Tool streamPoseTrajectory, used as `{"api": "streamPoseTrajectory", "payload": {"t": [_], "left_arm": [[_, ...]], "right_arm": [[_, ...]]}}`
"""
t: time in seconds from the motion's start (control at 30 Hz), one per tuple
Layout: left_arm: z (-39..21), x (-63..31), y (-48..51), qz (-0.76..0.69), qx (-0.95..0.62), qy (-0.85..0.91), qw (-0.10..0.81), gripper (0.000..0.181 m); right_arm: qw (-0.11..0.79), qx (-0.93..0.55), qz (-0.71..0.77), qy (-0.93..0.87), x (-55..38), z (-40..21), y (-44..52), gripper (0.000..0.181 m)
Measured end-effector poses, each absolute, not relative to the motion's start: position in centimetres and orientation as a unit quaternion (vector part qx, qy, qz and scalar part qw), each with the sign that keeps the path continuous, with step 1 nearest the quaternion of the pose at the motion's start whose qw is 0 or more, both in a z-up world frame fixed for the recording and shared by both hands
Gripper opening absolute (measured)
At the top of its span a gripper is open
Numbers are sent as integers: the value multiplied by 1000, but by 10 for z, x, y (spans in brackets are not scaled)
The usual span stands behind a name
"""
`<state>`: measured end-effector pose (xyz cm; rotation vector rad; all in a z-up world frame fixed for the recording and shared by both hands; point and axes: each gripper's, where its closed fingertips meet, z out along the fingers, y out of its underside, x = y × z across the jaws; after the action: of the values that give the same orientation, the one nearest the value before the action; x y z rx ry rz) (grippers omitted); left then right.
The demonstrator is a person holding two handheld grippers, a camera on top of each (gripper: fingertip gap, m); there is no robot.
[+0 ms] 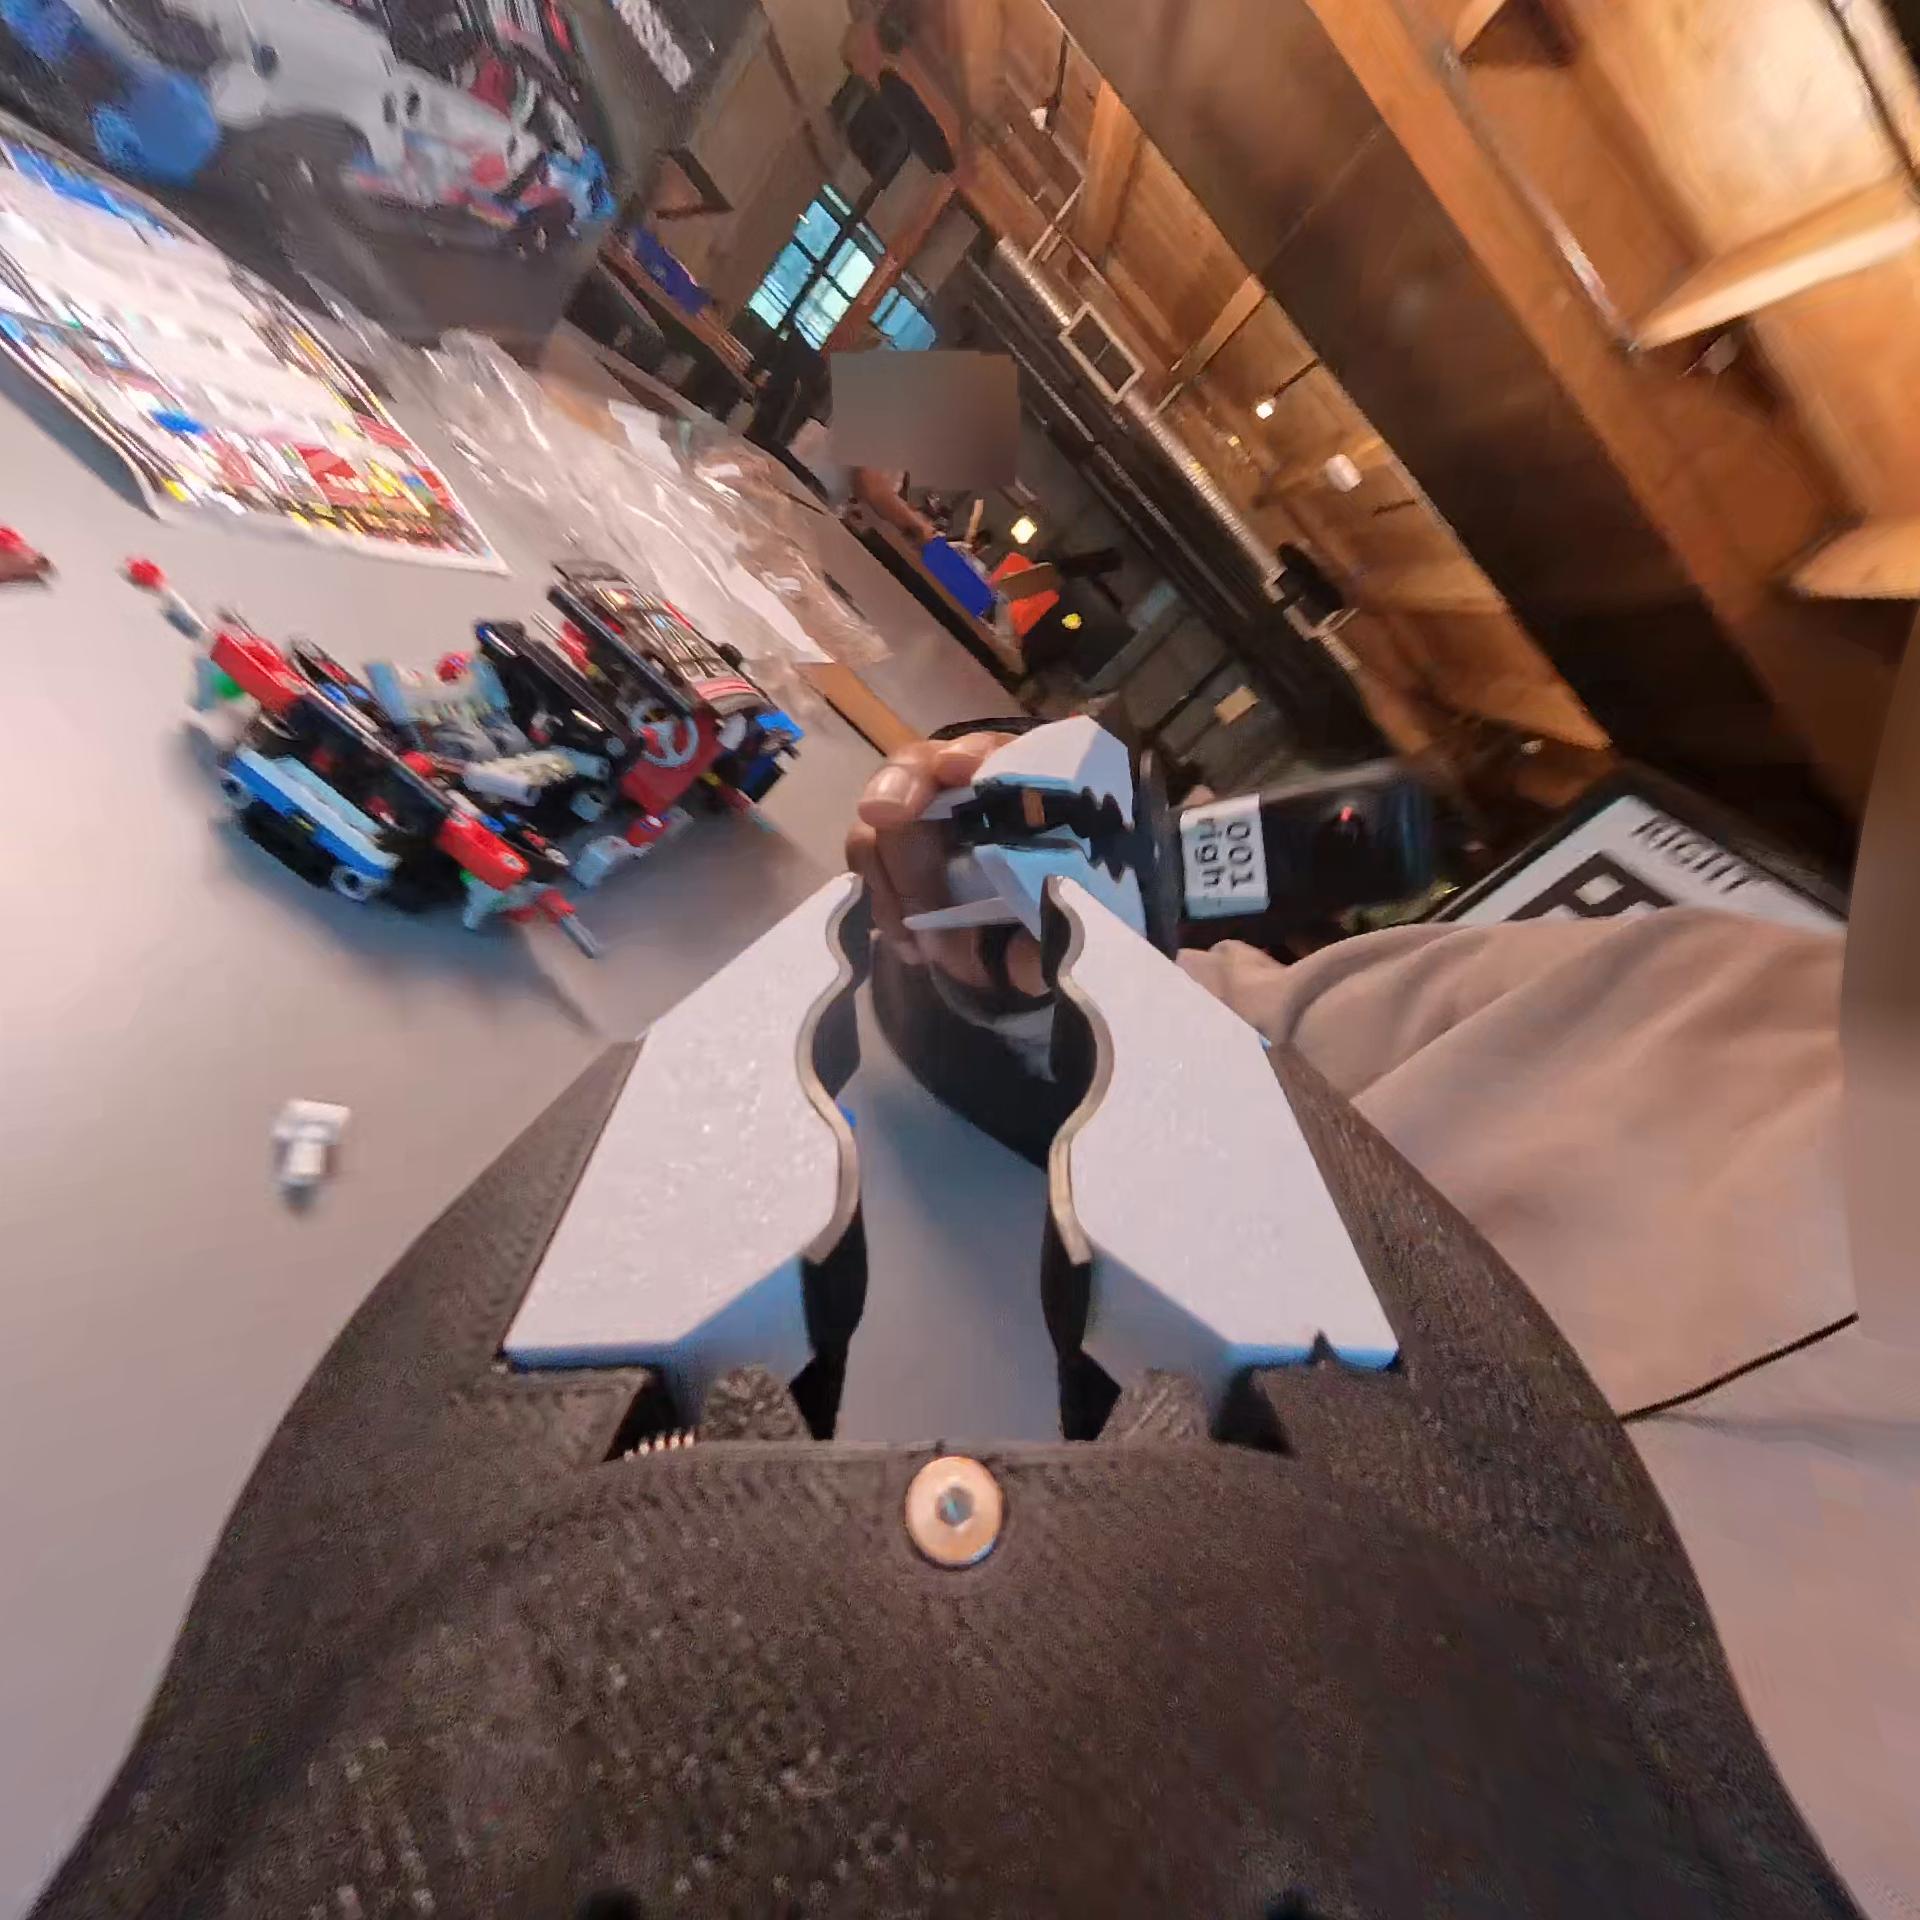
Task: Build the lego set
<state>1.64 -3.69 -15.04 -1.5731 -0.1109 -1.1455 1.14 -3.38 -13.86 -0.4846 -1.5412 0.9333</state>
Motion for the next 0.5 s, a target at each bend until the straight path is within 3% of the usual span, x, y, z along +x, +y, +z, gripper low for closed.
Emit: {"api": "streamPoseTrajectory", "payload": {"t": [0.17,0.5], "left_arm": [[-141,32,-39,-606,-597,-80,520,26],[-131,33,-45,-638,-563,-76,520,14]], "right_arm": [[657,-141,342,-657,14,-130,-47,6],[679,-119,313,-653,14,-129,-53,6]]}}
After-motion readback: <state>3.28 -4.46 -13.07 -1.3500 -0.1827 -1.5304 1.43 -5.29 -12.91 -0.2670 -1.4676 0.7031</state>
